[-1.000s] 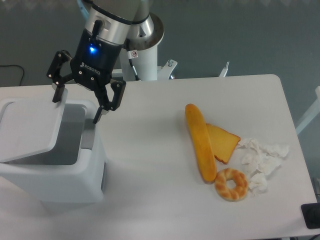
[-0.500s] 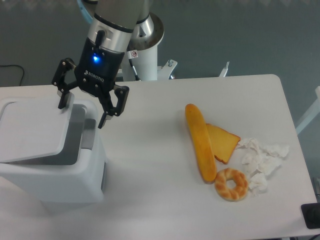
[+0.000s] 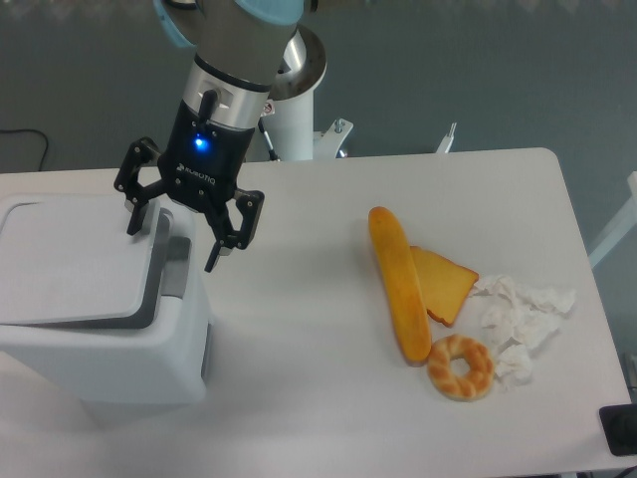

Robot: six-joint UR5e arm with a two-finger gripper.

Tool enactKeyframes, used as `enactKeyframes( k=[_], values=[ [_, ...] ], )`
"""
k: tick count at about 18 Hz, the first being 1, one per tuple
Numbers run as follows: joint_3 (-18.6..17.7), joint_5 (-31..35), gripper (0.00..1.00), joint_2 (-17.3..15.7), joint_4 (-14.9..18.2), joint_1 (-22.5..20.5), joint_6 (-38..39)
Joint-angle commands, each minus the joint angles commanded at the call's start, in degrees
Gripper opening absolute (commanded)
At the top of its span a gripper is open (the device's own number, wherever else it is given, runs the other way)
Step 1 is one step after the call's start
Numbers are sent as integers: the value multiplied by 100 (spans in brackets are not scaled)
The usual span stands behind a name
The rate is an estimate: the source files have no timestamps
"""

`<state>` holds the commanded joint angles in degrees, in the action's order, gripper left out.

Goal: Close the trash can

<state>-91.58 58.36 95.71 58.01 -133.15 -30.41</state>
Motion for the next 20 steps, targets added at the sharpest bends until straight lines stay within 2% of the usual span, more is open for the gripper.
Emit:
enactKeyframes(
  k=[20],
  values=[
    [44, 0, 100, 334, -79, 0, 193]
  ],
)
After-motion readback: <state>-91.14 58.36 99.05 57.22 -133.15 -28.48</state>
